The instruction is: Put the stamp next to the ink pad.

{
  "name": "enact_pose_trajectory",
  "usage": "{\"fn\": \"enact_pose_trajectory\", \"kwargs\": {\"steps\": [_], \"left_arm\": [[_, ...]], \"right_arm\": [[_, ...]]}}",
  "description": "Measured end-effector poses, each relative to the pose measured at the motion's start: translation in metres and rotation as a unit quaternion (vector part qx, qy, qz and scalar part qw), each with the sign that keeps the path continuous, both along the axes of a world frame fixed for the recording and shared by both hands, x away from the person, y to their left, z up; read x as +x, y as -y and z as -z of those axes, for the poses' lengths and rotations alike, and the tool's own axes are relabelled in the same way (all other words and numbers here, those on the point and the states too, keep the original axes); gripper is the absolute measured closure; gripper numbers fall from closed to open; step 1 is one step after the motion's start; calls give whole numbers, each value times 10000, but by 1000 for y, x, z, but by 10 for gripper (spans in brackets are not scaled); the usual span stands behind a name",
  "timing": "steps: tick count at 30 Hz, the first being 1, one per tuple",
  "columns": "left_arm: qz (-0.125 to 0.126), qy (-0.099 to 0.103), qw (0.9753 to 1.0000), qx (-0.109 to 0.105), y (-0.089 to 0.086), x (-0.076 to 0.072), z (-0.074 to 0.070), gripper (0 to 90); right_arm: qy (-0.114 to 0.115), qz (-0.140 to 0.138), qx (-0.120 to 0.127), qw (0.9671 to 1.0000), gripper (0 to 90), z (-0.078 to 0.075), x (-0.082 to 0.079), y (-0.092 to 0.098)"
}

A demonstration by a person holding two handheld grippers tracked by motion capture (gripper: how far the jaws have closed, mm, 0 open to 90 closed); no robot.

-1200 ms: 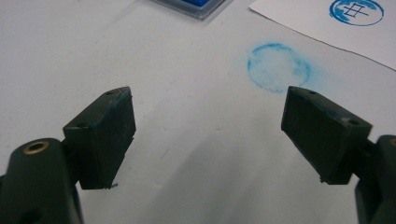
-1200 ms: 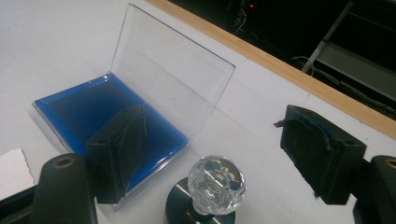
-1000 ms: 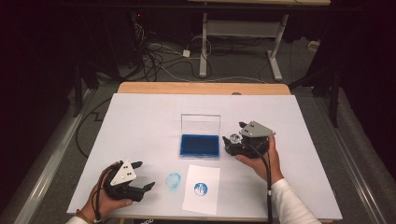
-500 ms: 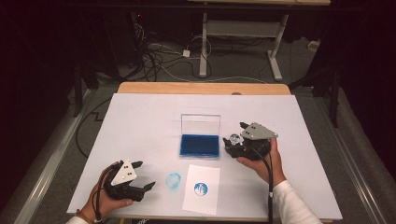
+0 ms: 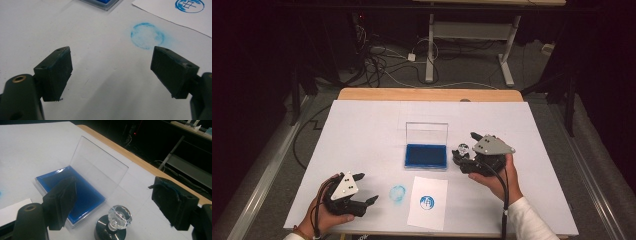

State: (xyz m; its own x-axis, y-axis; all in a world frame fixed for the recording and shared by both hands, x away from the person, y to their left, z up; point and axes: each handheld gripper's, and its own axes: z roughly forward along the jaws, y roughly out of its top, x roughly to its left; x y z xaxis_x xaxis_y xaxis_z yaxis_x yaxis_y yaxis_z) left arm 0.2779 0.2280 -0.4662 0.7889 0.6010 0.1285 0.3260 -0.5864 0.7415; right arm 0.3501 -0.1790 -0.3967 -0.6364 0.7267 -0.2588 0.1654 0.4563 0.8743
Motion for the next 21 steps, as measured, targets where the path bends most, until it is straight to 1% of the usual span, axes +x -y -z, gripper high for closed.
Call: {"fn": "enact_pose_trajectory", "kwargs": {"steps": [3, 13, 15, 17, 21], "left_arm": [[-7, 7, 10000, 6, 0, 0, 0, 171], [-35, 38, 10000, 19, -1, -1, -1, 171], [-40, 53, 10000, 20, -1, -1, -1, 171], [-43, 56, 10000, 22, -1, -1, -1, 171], [-52, 58, 10000, 28, -1, -1, -1, 171]], "right_arm": [[22, -7, -23, 10000, 198, -1, -2, 1], [85, -25, 36, 10000, 193, -4, -11, 5], [109, -43, -4, 9999, 193, -5, -13, 5], [109, -53, 25, 9999, 193, -5, -15, 6], [128, -65, 3, 9999, 193, -6, -18, 7]]}}
